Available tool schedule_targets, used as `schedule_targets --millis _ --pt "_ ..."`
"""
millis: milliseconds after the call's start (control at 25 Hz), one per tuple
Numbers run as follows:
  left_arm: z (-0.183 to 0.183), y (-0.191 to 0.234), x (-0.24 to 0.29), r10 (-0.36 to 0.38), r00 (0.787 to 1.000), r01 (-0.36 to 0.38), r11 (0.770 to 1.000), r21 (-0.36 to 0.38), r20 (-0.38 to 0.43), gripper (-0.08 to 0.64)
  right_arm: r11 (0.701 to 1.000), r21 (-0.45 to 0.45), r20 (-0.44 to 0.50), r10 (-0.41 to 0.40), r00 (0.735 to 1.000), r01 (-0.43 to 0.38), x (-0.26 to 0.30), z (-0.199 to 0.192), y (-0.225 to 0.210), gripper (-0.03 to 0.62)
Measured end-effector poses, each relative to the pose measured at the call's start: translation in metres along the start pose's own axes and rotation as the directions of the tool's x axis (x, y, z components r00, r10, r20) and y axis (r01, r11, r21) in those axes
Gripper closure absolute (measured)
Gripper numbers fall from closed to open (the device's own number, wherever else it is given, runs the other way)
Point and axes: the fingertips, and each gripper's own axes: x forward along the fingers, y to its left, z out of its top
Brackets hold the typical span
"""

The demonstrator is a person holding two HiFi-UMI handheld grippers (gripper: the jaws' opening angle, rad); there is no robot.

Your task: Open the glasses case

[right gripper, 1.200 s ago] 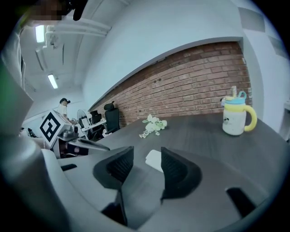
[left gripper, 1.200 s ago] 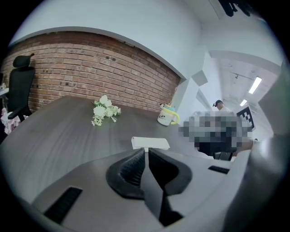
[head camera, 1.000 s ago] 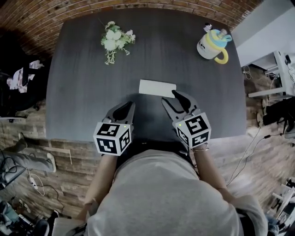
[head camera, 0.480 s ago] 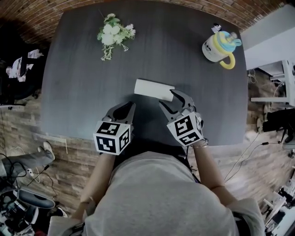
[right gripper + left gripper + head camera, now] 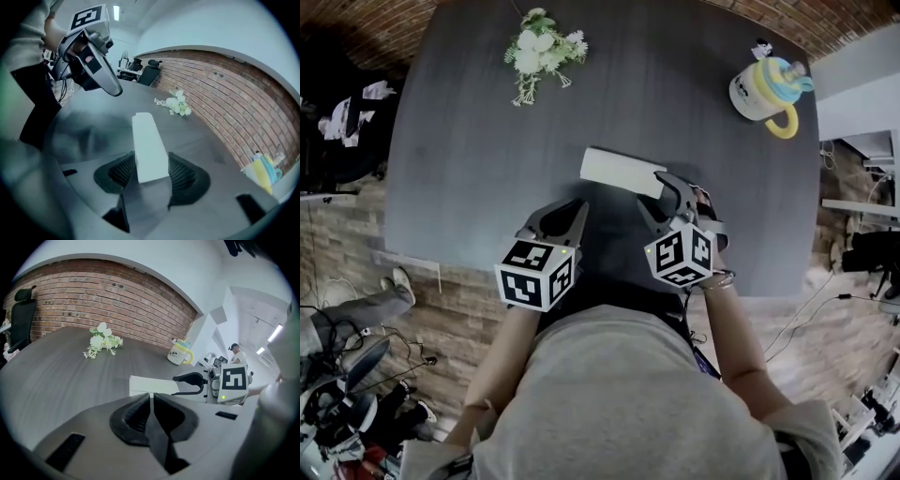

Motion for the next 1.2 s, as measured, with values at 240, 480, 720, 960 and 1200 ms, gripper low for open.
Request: schedule_targets --millis 240,480,720,960,1200 --pt "-0.004 -0.001 0.002 0.000 1.000 0.000 1.000 -0.002 -0.015 0.520 0.999 0.022 0.026 0.031 0.999 -0.032 -0.003 0.001 0.000 0.421" --pt "0.001 -0.005 0.003 -0.013 1.000 0.013 1.000 0.009 -0.009 0.520 0.992 0.111 0.066 0.050 0.997 -0.057 -0.007 0.007 -0.004 0.466" --pt "0.005 -0.004 0.005 -0.013 1.000 0.013 1.000 0.001 0.008 0.520 0.946 0.308 0.160 0.053 0.986 -0.101 -0.008 0.017 -0.033 0.515" --pt "0.014 -0.003 0.008 -0.020 0.999 0.020 1.000 0.006 0.027 0.520 0.913 0.389 0.170 0.056 0.984 -0.119 0.002 0.016 -0.061 0.515" --pt "0.016 0.002 0.006 -0.006 0.999 0.006 1.000 -0.005 0.037 0.520 0.929 0.369 0.117 -0.007 0.993 -0.037 0.016 0.013 -0.082 0.512"
